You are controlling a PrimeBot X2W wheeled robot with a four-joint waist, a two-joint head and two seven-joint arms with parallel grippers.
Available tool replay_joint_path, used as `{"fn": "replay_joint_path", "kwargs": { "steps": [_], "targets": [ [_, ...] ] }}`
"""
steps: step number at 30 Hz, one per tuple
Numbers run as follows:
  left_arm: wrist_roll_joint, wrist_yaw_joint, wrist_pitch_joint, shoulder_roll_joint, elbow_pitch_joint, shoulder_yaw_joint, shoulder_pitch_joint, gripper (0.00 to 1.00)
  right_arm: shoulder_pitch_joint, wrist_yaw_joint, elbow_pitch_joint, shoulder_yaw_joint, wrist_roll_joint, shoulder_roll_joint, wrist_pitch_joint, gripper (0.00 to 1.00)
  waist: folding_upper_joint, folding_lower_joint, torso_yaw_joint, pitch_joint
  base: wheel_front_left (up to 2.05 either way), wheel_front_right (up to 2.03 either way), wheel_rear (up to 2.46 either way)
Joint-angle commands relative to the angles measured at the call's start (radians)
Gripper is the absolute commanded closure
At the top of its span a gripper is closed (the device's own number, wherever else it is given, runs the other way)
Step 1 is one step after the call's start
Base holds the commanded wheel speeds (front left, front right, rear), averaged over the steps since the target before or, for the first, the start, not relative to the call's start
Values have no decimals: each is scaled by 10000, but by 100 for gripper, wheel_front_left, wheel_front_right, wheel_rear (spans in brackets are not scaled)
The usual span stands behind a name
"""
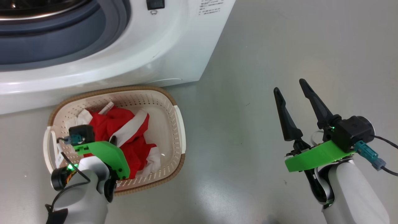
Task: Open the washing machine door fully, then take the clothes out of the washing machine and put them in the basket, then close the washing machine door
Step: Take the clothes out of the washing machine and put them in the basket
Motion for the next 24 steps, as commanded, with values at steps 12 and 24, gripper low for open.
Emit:
{"fn": "replay_joint_path", "kwargs": {
  "steps": [12, 24],
  "targets": [
    [-502, -101, -391, 210, -8, 268, 236, 0, -66, 44, -185, 42, -99, 5, -63, 0, 0, 0, 391, -111, 0, 0, 0],
    [-973, -638, -1556, 145, -506, 246, 631, 0, 76, 44, 257, 18, -337, 5, -63, 0, 0, 0, 880, -1160, 0, 0, 0]
  ]
}}
